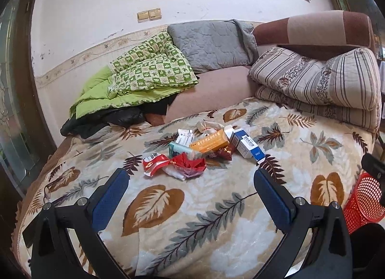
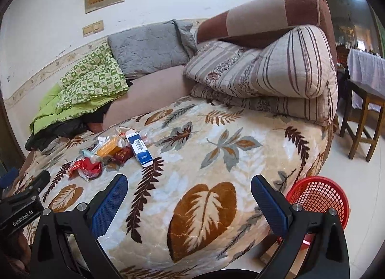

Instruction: Collect trash

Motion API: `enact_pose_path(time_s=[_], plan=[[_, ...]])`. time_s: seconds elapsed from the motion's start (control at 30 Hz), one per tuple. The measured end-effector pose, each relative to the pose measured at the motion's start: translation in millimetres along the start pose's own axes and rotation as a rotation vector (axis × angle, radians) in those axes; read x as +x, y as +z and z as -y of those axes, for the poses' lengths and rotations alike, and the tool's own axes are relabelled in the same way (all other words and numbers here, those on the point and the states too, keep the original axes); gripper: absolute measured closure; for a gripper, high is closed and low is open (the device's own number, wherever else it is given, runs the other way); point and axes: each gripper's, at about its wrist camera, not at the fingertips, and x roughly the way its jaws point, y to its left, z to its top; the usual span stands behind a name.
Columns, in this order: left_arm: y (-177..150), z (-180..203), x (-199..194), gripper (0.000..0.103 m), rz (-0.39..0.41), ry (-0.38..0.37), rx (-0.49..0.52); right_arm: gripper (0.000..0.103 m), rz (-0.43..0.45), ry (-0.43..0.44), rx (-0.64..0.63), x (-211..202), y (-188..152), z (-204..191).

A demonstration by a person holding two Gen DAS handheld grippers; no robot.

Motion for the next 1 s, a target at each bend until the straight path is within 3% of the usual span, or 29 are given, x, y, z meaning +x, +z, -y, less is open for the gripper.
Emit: enact_pose_path(time_s=[0.4,1.0], plan=[[0,1,-10,0.0,0.006,-0.02,0.007,0.0,0.054,-0.07,-0.117,-22,-4,-24],[-6,1,-9,0.0,-0.019,-0.027,-0.001,0.0,0.011,-0.068,-0.136,-21,-11,-27]])
